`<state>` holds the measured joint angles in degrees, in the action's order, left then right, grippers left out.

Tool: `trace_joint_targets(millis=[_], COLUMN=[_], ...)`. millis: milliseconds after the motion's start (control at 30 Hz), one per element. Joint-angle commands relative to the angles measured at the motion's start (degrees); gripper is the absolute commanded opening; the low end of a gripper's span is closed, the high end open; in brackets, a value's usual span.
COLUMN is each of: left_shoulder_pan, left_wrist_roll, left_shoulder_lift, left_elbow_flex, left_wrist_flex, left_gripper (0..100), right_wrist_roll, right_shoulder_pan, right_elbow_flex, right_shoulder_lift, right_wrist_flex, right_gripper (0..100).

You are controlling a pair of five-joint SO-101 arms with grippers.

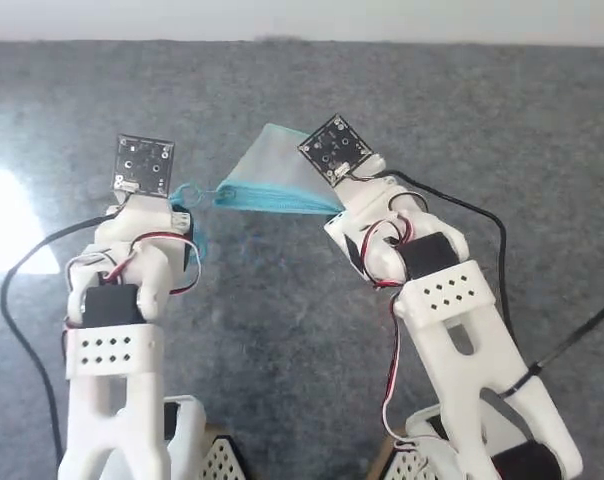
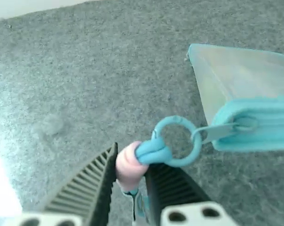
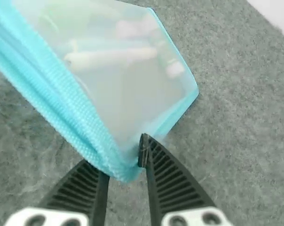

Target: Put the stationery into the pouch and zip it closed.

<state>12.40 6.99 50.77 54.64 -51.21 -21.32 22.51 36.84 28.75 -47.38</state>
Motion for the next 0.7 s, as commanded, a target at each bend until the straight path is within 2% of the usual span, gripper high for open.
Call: trace_joint_targets(millis=[0, 67, 167, 300, 400, 533, 667], left_shoulder_pan=[-0.18, -3.78, -6.33, -6.68, -6.95, -10.11, -16.0], left_wrist_roll=[4.13, 6.77, 3.34, -1.32, -1.93, -1.67, -1.58], left_shoulder_lift=[1.93, 1.93, 1.93, 1.93, 1.93, 1.93, 1.93], left_elbow_flex=[-0.84, -1.01, -1.71, -4.35, -4.97, -3.12, -1.71], left_wrist_flex=[-2.02, -3.69, -3.6, -3.52, -3.25, -3.78, -8.44], left_gripper=[22, 30, 34, 34, 34, 34, 34], right_wrist_roll=[-0.53, -0.53, -0.62, -0.53, -0.35, -0.09, 4.31], right_shoulder_pan=[-5.05, -4.97, -4.97, -4.88, -4.79, -4.18, -2.95], right_elbow_flex=[-0.18, -0.18, -0.18, -0.26, -0.18, -0.26, -0.18], right_shoulder_lift=[0.13, 0.13, 0.13, 0.31, 0.31, 3.38, 9.19], right_wrist_flex=[-1.45, -1.98, -1.98, -1.98, -2.68, -7.52, -13.14], right_gripper=[5.2, 13.0, 21.3, 22.1, 22.1, 22.1, 22.1])
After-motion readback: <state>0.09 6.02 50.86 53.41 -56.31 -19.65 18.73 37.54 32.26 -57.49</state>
